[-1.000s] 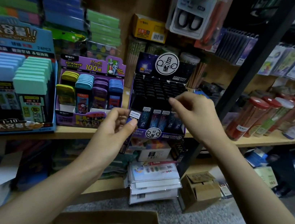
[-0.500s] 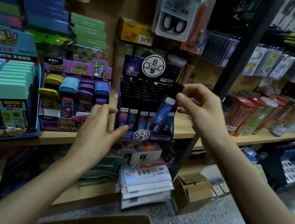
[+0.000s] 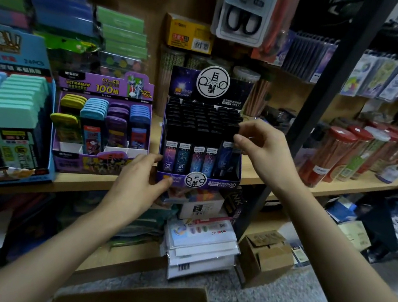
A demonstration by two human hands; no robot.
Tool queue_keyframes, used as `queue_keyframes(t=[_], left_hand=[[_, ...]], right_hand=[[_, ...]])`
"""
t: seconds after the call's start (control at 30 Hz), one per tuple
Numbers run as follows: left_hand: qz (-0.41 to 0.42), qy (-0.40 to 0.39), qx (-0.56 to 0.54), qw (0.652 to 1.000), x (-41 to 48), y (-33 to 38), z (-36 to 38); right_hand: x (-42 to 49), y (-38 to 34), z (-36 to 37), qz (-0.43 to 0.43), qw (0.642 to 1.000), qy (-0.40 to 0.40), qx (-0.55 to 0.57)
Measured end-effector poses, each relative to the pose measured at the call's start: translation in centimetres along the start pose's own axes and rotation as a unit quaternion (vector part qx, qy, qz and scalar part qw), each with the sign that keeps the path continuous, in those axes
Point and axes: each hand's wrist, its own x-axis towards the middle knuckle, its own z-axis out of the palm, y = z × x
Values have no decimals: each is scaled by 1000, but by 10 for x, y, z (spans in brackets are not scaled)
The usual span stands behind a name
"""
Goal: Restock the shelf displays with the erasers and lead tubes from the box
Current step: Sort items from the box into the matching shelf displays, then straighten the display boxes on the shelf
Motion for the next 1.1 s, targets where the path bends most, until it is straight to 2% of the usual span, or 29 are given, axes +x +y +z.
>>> queue_keyframes(t=[0.13,0.3,0.5,0.57,0.63,0.73,0.8,0.93,1.1], left_hand=[[-1,-1,-3,1000,1,-1,1],[-7,-1,-5,1000,0,-1,1],[-11,0,0,1000,-2,2,1],[4,15,9,1000,-4,6,2],[36,43,8,998,-5,12,-1],[46,66,-98,992,3,25,-10],[20,59,-175,982,15,32,-11],[-40,79,-229,969,48,41,-2],[-90,100,-257,957,70,44,14]], right_hand=[[3,0,1,8,1000,14,-1],[-4,9,7,24,998,-5,-53],[-7,7,7,35,992,8,-122],[-9,2,4,44,980,-19,-192],[-11,-4,-3,52,971,4,-234],[-9,-7,-17,46,984,131,-115],[-5,-2,-22,76,983,168,-3],[10,15,-8,181,961,130,164],[37,17,25,205,952,70,215]])
